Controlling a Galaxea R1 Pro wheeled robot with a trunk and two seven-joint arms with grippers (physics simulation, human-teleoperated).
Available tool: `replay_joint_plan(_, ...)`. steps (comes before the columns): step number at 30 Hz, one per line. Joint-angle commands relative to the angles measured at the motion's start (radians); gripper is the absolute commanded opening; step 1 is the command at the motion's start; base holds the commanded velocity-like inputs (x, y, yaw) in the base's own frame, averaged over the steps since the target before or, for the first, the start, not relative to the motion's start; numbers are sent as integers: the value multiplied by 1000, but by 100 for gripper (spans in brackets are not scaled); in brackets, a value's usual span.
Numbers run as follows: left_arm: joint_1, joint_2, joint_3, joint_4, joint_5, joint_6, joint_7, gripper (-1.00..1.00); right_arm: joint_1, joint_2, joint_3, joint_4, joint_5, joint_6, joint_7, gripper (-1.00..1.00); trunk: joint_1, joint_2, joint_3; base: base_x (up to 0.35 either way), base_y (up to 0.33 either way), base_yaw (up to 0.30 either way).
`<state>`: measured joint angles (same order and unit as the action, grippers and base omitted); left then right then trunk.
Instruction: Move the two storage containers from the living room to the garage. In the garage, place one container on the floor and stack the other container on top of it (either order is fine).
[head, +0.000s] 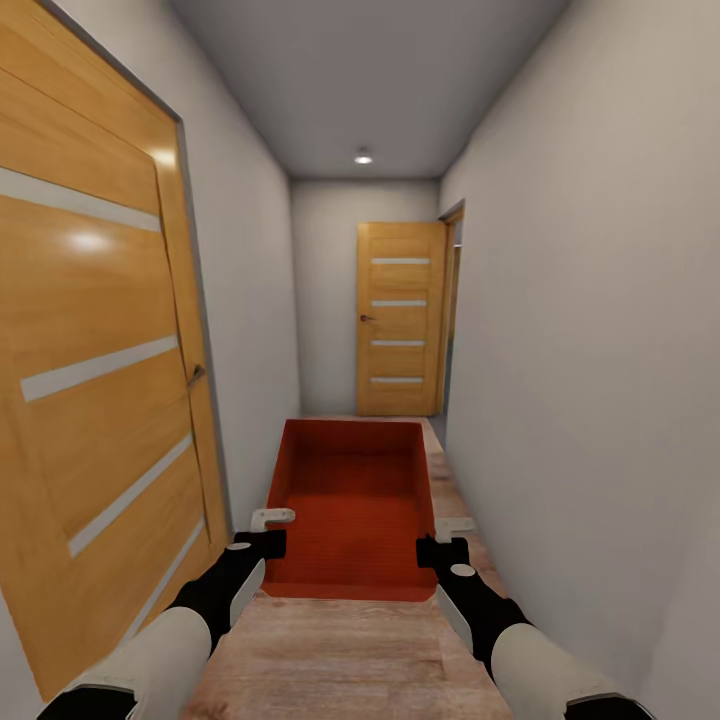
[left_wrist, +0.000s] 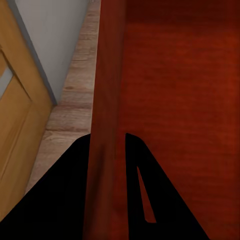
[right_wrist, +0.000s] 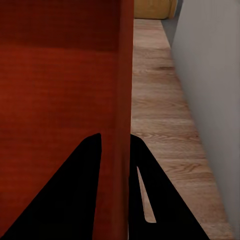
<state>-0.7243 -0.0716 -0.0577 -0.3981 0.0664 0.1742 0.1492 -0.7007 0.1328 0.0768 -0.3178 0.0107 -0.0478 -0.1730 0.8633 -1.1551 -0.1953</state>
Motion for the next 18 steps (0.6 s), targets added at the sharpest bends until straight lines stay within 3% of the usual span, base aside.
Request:
replay_joint_plan(1, -1, 2, 22, -5, -16, -21, 71, -100, 0, -31, -10, 3, -5, -3, -94, -100, 1, -1, -1, 323, 0, 0)
replay_joint_plan(18, -1, 3, 23, -5, -16, -20, 71, -100, 0, -33, -11, 3, -5, -5, -94, -100, 1, -1, -1, 323, 0, 0)
